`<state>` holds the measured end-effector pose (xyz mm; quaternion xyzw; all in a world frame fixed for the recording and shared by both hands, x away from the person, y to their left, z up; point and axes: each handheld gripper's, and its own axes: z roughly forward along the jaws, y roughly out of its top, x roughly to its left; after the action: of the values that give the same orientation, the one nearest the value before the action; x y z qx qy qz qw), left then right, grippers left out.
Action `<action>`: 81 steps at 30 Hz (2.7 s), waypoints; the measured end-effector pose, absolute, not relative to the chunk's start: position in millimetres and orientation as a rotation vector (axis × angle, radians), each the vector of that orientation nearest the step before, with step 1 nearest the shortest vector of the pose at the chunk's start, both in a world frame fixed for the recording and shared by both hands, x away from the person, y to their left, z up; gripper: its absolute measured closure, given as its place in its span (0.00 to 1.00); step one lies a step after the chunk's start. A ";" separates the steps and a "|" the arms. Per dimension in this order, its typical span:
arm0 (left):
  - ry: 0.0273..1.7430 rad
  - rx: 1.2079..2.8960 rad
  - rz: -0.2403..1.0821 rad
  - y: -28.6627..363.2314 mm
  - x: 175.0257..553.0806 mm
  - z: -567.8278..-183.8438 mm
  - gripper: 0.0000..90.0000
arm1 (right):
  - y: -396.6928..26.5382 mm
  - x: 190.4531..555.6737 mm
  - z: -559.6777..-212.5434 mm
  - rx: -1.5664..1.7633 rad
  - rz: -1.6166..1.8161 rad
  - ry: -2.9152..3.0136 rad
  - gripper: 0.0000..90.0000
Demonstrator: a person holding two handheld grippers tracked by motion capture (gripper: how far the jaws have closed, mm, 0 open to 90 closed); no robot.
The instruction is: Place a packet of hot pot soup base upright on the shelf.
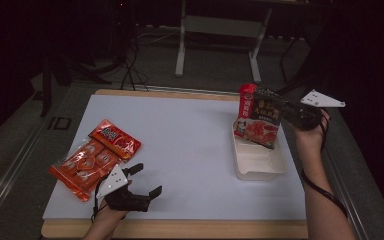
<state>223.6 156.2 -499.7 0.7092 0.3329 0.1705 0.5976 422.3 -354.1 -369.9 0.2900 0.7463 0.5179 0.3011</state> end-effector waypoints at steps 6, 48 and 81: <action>0.773 1.646 0.394 156.8 223.7 -500.4 0.03 | -355.8 422.1 -379.2 0.770 1.425 2.001 0.86; 0.772 1.666 0.389 156.7 223.9 -502.2 0.03 | -351.3 405.8 -391.2 0.967 1.440 2.037 0.57; 0.789 1.725 0.336 157.0 219.1 -483.9 0.09 | -312.0 315.2 -363.8 0.732 1.670 2.009 0.16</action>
<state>219.1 157.0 -483.9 0.7352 0.3363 0.1433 0.5709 315.2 -312.0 -363.8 0.2638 0.7235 0.6015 0.2126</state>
